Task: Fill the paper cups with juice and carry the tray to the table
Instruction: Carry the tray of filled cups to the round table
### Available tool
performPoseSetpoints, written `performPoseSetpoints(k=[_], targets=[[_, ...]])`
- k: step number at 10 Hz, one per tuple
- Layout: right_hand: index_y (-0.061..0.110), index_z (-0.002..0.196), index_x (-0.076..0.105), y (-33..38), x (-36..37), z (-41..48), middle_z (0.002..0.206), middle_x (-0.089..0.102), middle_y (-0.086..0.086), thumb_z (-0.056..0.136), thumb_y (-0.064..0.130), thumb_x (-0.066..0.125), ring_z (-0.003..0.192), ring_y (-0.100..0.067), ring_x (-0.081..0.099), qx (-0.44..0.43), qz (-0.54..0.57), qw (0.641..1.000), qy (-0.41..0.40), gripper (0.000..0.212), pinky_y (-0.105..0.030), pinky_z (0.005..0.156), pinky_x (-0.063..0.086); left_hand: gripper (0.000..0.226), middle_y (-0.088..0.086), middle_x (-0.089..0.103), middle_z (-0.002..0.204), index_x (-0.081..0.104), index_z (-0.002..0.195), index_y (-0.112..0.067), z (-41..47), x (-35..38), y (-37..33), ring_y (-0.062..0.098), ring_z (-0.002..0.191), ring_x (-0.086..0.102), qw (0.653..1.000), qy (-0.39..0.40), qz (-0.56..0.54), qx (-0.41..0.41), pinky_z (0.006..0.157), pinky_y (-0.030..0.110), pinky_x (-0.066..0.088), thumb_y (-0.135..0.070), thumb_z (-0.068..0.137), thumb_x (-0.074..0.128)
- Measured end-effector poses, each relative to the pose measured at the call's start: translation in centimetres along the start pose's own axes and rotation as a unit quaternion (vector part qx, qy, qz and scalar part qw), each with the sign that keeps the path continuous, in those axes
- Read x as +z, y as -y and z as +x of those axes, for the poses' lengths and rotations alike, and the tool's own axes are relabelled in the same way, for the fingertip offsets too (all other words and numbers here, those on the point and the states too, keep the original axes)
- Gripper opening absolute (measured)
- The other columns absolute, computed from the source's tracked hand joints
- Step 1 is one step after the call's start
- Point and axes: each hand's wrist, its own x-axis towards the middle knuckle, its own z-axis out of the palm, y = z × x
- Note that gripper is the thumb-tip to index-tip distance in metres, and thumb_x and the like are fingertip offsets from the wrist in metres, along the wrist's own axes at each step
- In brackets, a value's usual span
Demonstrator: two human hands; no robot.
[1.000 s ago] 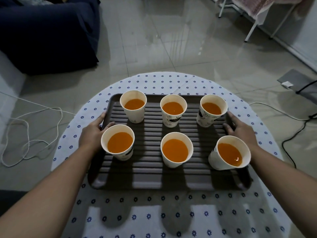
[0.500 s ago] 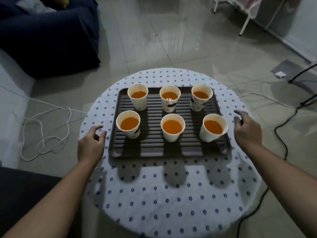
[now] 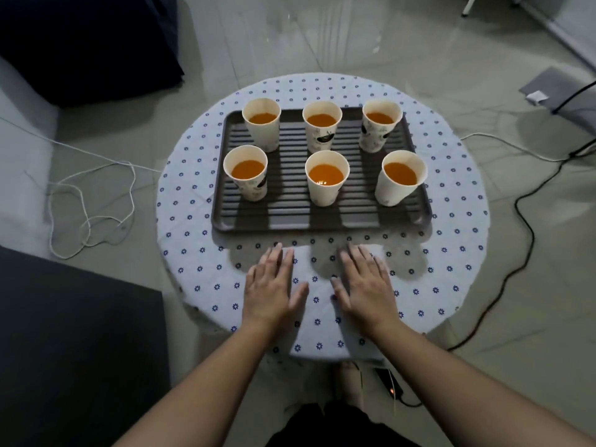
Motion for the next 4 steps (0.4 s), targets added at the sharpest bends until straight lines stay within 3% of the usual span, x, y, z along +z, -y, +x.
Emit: performPoseSetpoints(k=[1, 2, 3, 4], targets=[[0.021, 0.151, 0.015, -0.6, 1.4, -0.3, 0.157, 0.006, -0.001, 0.090, 0.056, 0.021, 0.146, -0.020, 0.006, -0.004, -0.059, 0.998, 0.022, 0.071, -0.033, 0.115, -0.010, 0.077, 0.002, 0.020, 0.160, 0.020, 0.151, -0.025, -0.2, 1.0, -0.1, 0.022, 0.146, 0.023, 1.000, 0.006, 0.022, 0.005, 0.116, 0.042, 0.016, -0.063, 0.084, 0.018], [0.019, 0.151, 0.020, -0.9, 1.4, -0.3, 0.156, 0.011, -0.002, 0.091, 0.056, 0.026, 0.145, -0.021, 0.012, 0.004, -0.075, 0.997, 0.030, 0.071, -0.035, 0.115, -0.004, 0.077, 0.001, 0.015, 0.161, 0.015, 0.152, -0.028, 0.0, 1.4, 0.0, 0.021, 0.146, 0.020, 0.999, 0.015, 0.037, 0.003, 0.114, 0.038, 0.006, -0.063, 0.083, 0.018], [0.019, 0.151, 0.017, -0.3, 1.6, -0.5, 0.157, 0.007, -0.002, 0.090, 0.057, 0.023, 0.146, -0.023, 0.011, 0.011, -0.070, 0.996, 0.046, 0.072, -0.035, 0.115, -0.006, 0.074, 0.005, 0.032, 0.155, 0.029, 0.149, -0.024, 0.0, 1.6, 0.0, 0.025, 0.138, 0.039, 0.998, -0.004, 0.057, -0.001, 0.109, 0.039, 0.011, -0.061, 0.085, 0.029], [0.022, 0.153, 0.009, 0.2, -1.6, 0.5, 0.161, 0.002, -0.004, 0.091, 0.057, 0.025, 0.149, -0.022, 0.005, 0.013, -0.051, 0.991, 0.124, 0.073, -0.036, 0.118, -0.001, 0.074, 0.004, 0.027, 0.157, 0.024, 0.150, -0.025, -0.2, 1.3, -0.1, 0.024, 0.141, 0.034, 0.999, -0.012, 0.043, -0.001, 0.110, 0.038, 0.009, -0.061, 0.085, 0.027]])
